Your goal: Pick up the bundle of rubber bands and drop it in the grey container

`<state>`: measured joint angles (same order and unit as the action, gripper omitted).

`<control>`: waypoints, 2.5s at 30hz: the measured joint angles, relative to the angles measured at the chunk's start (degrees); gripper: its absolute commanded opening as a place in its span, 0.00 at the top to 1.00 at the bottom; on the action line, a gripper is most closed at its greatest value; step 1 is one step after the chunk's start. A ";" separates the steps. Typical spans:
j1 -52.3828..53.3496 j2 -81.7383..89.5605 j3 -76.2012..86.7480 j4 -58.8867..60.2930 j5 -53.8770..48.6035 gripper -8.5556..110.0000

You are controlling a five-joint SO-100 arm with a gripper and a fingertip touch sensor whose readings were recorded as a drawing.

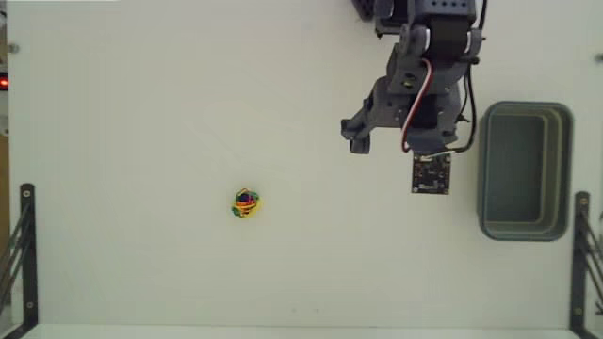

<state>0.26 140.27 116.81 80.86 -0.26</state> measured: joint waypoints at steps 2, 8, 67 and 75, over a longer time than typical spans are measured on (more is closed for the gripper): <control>0.00 0.00 0.00 0.00 0.00 0.00; 0.00 0.00 0.00 0.00 0.00 0.00; 0.00 0.00 0.00 0.00 0.00 0.00; 3.34 0.00 0.00 0.00 0.00 0.00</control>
<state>3.60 140.27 116.81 80.86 -0.26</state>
